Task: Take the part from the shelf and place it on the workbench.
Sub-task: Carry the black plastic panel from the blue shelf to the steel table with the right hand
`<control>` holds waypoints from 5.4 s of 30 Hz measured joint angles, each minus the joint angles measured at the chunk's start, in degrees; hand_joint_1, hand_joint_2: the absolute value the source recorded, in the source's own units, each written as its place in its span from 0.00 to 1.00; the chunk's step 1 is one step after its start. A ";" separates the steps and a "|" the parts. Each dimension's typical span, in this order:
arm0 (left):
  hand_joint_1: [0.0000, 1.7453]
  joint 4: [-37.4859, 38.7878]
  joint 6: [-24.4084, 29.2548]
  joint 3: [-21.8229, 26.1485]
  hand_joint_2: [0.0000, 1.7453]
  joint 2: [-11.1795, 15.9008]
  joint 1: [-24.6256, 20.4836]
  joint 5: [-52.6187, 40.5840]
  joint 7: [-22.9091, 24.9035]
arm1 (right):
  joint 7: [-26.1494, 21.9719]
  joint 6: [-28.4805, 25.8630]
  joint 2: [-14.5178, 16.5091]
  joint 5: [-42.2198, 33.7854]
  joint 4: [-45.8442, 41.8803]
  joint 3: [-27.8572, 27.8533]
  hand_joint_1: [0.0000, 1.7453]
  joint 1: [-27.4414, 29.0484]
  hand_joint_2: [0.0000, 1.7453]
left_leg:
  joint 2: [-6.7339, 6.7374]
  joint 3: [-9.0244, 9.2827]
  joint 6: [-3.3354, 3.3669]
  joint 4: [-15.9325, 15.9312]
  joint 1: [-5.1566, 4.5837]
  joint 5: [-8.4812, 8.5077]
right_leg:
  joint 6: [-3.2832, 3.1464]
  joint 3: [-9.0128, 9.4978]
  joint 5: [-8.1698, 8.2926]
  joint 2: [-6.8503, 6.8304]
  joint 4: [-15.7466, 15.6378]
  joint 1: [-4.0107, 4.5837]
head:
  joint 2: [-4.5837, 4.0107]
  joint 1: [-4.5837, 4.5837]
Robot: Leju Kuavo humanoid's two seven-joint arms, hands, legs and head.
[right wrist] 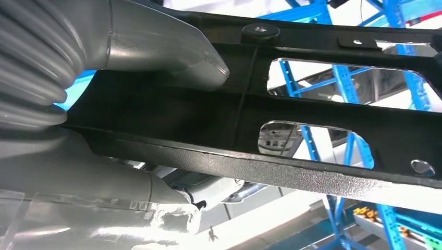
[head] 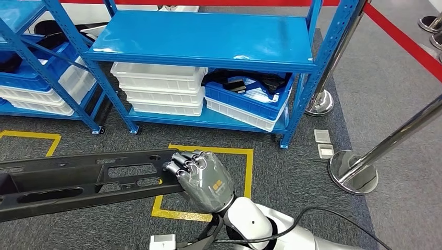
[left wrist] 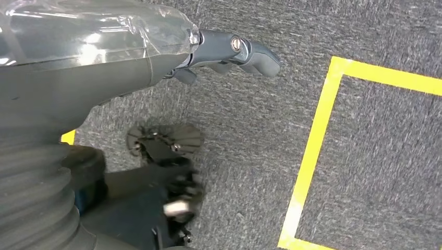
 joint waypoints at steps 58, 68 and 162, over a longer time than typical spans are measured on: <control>0.00 0.49 0.96 0.02 1.00 0.24 1.16 1.68 -0.79 | -1.03 0.50 0.93 -0.66 1.02 0.00 1.00 -0.27 1.00 | -1.66 -7.33 -1.09 13.83 0.40 -5.93 | -0.32 -0.98 -0.34 1.34 1.37 -0.24 | 0.00 -0.20; 0.00 0.50 1.08 0.03 1.00 0.32 1.11 1.73 -0.79 | -1.03 0.50 1.09 -0.66 1.02 0.00 1.00 -0.41 1.00 | -0.34 0.49 1.82 -3.74 -0.60 1.71 | 1.06 -0.27 -2.17 -0.10 2.05 0.22 | 0.00 -0.13; 0.00 0.50 1.10 -0.01 1.00 0.55 0.76 1.73 -0.79 | -0.60 0.35 1.07 -0.67 1.09 -0.02 1.00 0.26 1.00 | -1.19 0.39 2.04 -4.12 -0.23 2.70 | 1.17 -2.69 -5.89 1.87 8.79 -0.12 | 0.00 -0.36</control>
